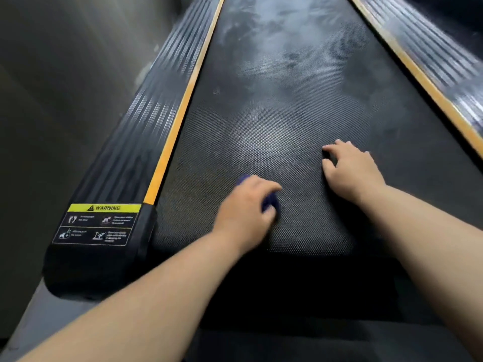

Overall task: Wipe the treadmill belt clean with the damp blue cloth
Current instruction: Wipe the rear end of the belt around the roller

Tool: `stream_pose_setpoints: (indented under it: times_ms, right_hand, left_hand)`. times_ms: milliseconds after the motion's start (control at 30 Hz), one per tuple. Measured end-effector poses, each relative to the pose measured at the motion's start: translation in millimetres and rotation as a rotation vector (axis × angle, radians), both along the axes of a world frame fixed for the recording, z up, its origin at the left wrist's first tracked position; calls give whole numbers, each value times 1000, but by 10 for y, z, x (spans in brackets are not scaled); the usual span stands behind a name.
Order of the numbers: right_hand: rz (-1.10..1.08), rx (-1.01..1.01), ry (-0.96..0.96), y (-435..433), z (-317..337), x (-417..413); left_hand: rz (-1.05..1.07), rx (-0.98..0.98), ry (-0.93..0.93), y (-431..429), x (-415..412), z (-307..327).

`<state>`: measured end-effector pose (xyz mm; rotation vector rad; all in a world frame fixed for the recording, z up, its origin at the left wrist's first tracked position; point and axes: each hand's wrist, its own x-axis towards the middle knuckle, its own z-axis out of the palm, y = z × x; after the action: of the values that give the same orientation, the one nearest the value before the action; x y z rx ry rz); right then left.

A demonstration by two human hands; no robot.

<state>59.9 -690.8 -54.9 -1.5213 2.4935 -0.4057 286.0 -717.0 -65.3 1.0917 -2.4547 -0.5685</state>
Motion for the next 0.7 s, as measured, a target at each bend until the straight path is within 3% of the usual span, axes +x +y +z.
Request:
stream_pose_setpoints:
  times_ms: [100, 233, 300, 400, 467, 533, 600, 700]
  right_hand:
    - [-12, -25, -18, -12, 28, 29]
    - [-42, -53, -23, -90, -25, 52]
    - [-55, -65, -22, -119, -32, 70]
    - [-82, -81, -62, -189, 58, 123]
    - [-98, -77, -87, -249, 113, 110]
    - [-86, -58, -88, -270, 122, 83]
    - [-70, -47, -74, -240, 91, 59]
    - [-42, -45, -35, -179, 7, 23]
  left_hand:
    - [-137, -20, -81, -86, 167, 51]
    - [306, 20, -211, -444, 711, 109]
    - [435, 42, -159, -336, 526, 106]
    - [229, -12, -29, 21, -50, 49]
    - [33, -5, -103, 126, -246, 73]
    - [-1, -57, -258, -98, -167, 109]
    - [135, -118, -318, -441, 61, 98]
    - [426, -1, -288, -915, 385, 85]
